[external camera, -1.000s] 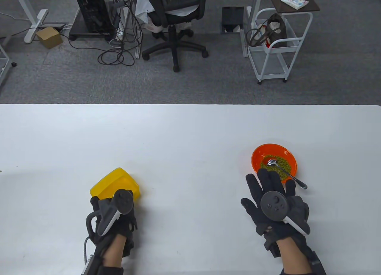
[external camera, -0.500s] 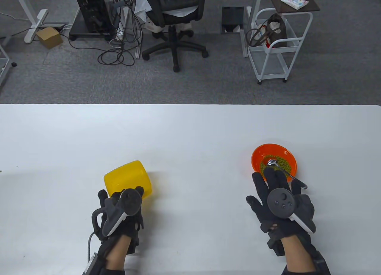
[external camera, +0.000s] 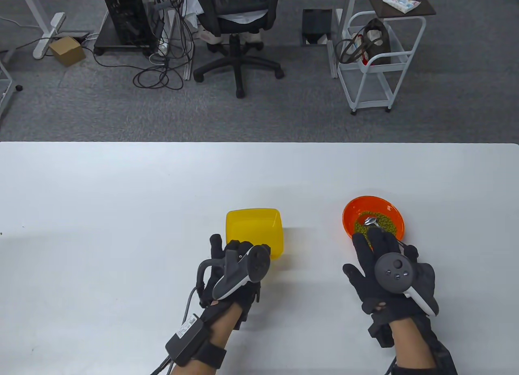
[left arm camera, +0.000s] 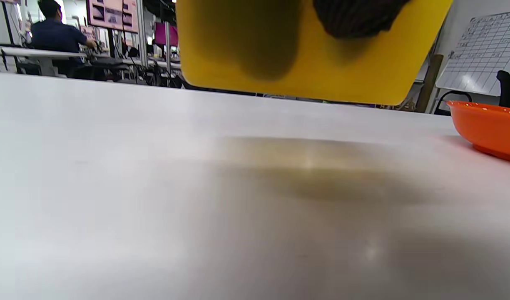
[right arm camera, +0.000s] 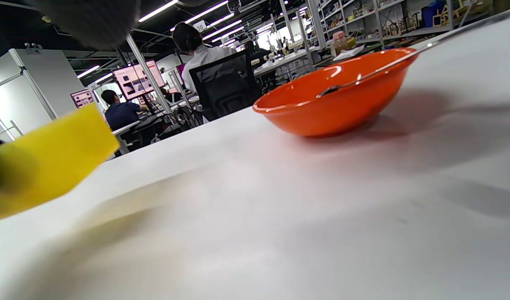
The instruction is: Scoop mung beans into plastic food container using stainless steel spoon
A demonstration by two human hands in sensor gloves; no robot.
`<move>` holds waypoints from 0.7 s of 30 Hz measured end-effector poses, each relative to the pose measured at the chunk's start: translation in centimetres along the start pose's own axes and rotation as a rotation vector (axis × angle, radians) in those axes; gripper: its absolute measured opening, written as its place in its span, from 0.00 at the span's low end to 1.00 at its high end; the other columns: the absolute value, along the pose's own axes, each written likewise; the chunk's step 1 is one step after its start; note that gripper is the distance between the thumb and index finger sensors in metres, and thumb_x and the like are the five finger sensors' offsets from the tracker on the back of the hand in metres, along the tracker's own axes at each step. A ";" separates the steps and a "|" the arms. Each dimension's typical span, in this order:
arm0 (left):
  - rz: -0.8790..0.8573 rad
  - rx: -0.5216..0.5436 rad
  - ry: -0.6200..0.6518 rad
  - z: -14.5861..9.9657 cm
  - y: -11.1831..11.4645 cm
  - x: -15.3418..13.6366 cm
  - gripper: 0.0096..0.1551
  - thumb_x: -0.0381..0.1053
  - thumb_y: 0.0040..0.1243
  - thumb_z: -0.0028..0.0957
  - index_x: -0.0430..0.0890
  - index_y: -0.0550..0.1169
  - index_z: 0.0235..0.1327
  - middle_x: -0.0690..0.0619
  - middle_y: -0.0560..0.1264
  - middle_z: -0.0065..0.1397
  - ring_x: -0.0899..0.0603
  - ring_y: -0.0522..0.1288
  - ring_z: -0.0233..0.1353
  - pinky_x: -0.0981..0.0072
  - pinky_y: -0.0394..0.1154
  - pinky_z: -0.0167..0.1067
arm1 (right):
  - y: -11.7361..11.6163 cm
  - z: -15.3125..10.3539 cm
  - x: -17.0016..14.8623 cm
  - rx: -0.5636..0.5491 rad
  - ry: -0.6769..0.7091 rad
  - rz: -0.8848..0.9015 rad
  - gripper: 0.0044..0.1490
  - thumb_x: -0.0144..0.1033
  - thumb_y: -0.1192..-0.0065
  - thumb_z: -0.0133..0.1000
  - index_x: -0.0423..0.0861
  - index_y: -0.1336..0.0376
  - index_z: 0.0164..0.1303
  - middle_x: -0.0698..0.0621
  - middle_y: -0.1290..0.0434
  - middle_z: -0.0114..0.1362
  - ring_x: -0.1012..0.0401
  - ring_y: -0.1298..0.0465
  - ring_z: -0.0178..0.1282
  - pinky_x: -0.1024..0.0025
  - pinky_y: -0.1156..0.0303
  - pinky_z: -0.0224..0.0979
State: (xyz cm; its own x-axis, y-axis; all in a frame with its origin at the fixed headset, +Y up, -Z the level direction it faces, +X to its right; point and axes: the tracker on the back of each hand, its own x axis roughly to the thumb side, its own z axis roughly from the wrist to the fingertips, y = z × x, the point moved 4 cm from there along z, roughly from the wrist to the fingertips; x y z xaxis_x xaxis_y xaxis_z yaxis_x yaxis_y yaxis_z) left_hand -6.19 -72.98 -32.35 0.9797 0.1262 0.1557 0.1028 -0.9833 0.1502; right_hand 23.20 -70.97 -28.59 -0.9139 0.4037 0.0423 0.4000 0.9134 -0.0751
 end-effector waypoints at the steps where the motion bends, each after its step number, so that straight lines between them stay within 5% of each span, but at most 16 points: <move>1: 0.000 -0.022 0.006 0.5 0.5 0.5 0.24 0.55 0.53 0.52 0.72 0.70 0.62 0.53 0.73 0.68 0.41 0.66 0.78 0.28 0.40 0.76 | 0.0 0.0 0.0 0.002 -0.001 0.005 0.48 0.63 0.48 0.56 0.62 0.62 0.82 0.54 0.72 0.86 0.48 0.71 0.86 0.34 0.83 0.74; 21: 0.003 -0.060 -0.016 3.0 4.6 3.3 0.25 0.56 0.51 0.52 0.72 0.68 0.63 0.54 0.73 0.68 0.42 0.64 0.79 0.29 0.39 0.76 | -0.4 0.5 -0.9 0.037 -0.014 0.026 0.48 0.63 0.48 0.56 0.62 0.63 0.82 0.54 0.72 0.86 0.48 0.71 0.86 0.34 0.83 0.73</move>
State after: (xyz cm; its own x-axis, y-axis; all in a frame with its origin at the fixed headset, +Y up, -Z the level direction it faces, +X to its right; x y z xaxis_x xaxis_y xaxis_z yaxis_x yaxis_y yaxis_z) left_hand -1.93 -77.45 -34.10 0.9827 0.1209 0.1401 0.0902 -0.9740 0.2080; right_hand 23.87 -71.70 -29.06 -0.9041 0.4264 0.0263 0.4211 0.8999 -0.1130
